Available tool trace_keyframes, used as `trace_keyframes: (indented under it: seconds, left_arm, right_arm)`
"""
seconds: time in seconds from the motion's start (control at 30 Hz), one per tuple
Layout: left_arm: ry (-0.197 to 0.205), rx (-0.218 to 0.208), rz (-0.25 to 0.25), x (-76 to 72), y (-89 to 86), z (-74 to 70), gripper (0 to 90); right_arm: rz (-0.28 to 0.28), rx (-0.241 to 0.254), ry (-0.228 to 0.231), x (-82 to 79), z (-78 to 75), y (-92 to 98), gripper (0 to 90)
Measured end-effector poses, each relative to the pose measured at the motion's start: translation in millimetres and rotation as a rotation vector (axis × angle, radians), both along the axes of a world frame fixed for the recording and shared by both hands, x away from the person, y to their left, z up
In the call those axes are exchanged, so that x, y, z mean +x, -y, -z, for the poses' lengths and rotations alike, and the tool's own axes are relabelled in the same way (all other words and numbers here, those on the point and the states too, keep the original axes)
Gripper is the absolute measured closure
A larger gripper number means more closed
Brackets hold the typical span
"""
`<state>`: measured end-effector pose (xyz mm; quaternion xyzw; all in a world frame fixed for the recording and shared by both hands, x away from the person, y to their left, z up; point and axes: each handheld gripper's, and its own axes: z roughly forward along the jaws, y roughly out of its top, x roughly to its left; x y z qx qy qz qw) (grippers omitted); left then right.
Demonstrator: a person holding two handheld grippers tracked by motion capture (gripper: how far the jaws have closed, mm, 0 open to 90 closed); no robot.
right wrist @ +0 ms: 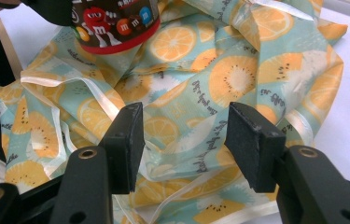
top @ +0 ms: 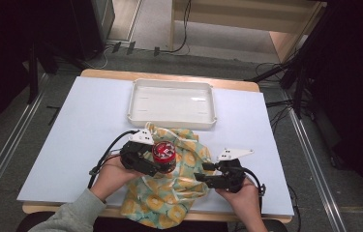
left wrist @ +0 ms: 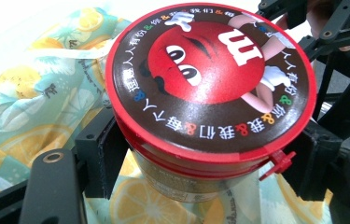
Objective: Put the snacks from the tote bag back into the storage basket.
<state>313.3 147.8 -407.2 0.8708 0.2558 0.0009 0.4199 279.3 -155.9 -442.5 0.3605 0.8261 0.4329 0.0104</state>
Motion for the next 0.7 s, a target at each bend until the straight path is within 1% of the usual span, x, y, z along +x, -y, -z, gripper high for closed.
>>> trace_keyframes:
  seconds: [0.13,0.17,0.27,0.3,0.33,0.53,0.57,0.63,0.7]
  left_arm:
    - [-0.001,-0.002,-0.005,-0.2,-4.0,-4.0,26.0]
    - [-0.001,0.004,-0.006,-0.4,-5.2,-5.3,25.9]
    - [-0.003,0.000,-0.017,-0.5,-8.3,-7.5,25.9]
    - [-0.005,0.005,-0.014,-0.2,-9.4,-8.3,25.9]
    - [-0.003,0.000,-0.020,-0.6,-10.3,-9.1,25.9]
    - [-0.005,0.010,-0.027,-1.6,-16.9,-14.8,25.9]
    - [-0.008,0.004,-0.034,-2.0,-17.6,-15.4,25.9]
    - [-0.009,0.010,-0.035,-2.0,-19.7,-17.4,25.9]
    - [-0.008,0.004,-0.037,-2.0,-20.9,-18.3,26.0]
  right_arm:
    - [-0.001,0.001,0.000,0.1,0.0,0.1,47.8]
    - [-0.001,0.000,0.000,0.1,0.0,0.0,47.8]
    - [-0.003,0.001,0.002,0.4,0.2,-0.2,47.8]
    - [-0.004,0.002,0.001,0.3,0.1,-0.3,47.8]
    - [-0.003,0.003,0.000,0.3,0.1,-0.5,47.8]
    - [-0.010,-0.003,0.002,0.8,-0.1,-0.9,47.8]
    - [-0.011,-0.003,0.003,1.0,-0.1,-1.1,47.8]
    - [-0.012,-0.002,0.001,1.1,-0.1,-1.6,47.8]
    - [-0.012,-0.002,0.000,1.4,-0.1,-2.0,47.8]
